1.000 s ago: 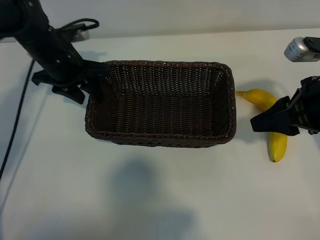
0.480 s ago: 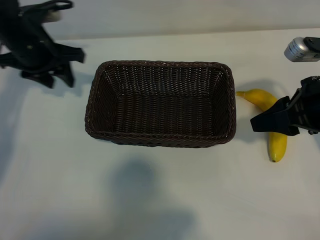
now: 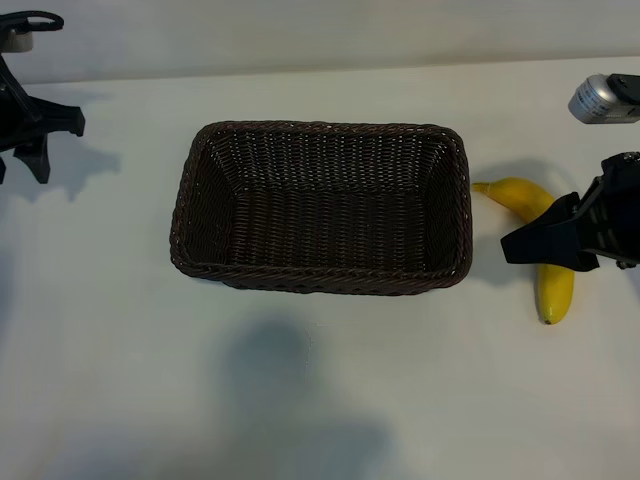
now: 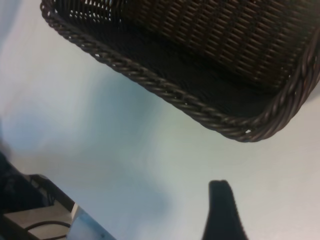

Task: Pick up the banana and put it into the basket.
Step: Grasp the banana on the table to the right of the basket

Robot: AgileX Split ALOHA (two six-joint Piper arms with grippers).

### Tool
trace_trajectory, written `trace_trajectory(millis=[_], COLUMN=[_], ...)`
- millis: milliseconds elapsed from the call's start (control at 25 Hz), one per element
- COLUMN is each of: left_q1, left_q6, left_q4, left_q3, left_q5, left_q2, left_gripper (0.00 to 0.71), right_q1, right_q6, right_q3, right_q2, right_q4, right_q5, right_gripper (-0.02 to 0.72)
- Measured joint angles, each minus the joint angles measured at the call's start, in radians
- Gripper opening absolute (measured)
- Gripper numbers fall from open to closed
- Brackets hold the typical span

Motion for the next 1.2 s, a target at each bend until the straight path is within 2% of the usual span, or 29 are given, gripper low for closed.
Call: trace_trajectory(millis=[280,440,760,1200], left_q1=[-0.004,-0.004,-0.004,-0.004], left_q6=[0.000,0.002,0.003,0.003], left_q4=[0.009,0.011,0.012,0.011], left_q3=[0.001,0.064,0.341,0.759], left_q5=[0.059,0.059,0.044,-0.058], left_q2=[-0.124,-0.254,-0.575,-1.039], left_gripper=[0.478,0.478,0.478,0.478], right_q1=[0.000,0.000,0.000,0.000], right_q6=[0.000,0.003,0.007,0.007], right_q3=[0.000,0.000,0.000,0.000], right_q2=[0.000,0.000,0.000,0.000], right_q4=[0.000,0.000,0.000,-0.001], right_q5=[0.001,0.001,0.001,0.001], right_gripper=[0.471,0.471,0.471,0.471])
